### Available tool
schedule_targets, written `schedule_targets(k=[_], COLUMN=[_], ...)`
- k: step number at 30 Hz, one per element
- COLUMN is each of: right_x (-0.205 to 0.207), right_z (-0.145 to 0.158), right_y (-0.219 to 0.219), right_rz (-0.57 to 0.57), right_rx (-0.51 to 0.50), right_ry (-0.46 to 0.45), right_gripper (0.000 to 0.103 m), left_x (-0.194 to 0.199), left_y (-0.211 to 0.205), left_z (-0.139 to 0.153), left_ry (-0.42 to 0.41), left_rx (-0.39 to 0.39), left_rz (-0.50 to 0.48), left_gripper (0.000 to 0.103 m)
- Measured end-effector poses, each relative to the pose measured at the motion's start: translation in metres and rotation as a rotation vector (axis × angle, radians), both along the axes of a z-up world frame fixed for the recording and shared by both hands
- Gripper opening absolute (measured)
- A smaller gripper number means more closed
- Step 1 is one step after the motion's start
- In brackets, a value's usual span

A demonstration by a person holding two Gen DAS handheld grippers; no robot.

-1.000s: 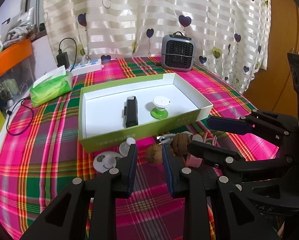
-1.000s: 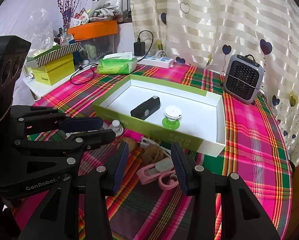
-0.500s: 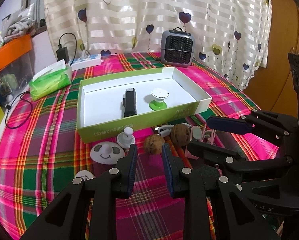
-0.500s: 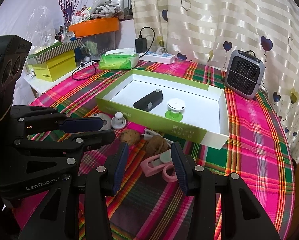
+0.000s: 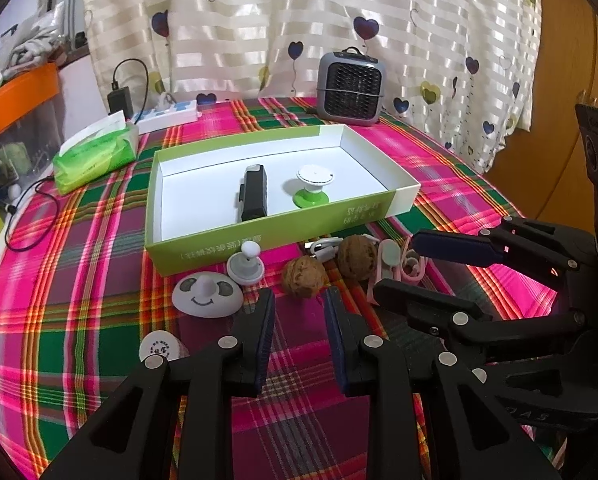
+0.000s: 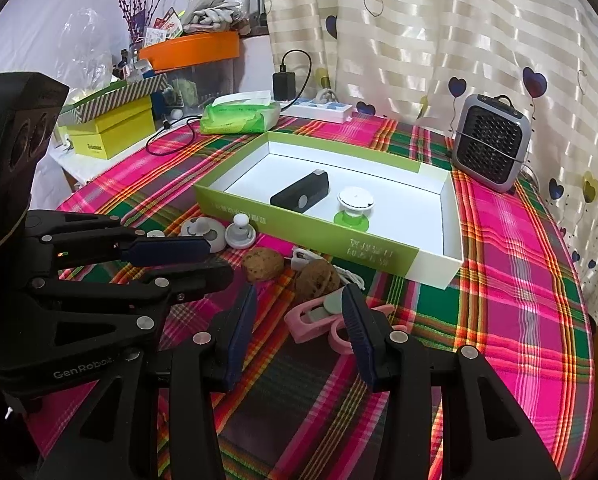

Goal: Organize objects
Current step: 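Withdraw the left gripper toward a walnut while the right gripper moves toward a pink clip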

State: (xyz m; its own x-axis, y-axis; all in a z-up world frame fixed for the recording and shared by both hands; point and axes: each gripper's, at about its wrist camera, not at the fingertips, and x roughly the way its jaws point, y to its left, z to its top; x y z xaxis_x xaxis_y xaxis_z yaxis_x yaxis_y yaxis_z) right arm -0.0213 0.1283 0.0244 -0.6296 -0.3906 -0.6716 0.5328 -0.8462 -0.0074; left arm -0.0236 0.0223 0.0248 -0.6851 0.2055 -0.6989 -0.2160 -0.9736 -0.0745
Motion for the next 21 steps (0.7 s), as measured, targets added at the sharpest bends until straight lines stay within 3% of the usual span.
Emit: schedule_targets(k=[21], right_x=[-0.014], right_z=[-0.012], right_y=[0.023], right_rz=[-0.102], right_rx=[0.012], right_ry=[-0.074], right_gripper=[0.045], left_x=[-0.017], left_y=[0.009], left_z=[-0.008], left_ry=[-0.037], left_rx=[-0.037], left_rz=[-0.056], left_gripper=[0.029])
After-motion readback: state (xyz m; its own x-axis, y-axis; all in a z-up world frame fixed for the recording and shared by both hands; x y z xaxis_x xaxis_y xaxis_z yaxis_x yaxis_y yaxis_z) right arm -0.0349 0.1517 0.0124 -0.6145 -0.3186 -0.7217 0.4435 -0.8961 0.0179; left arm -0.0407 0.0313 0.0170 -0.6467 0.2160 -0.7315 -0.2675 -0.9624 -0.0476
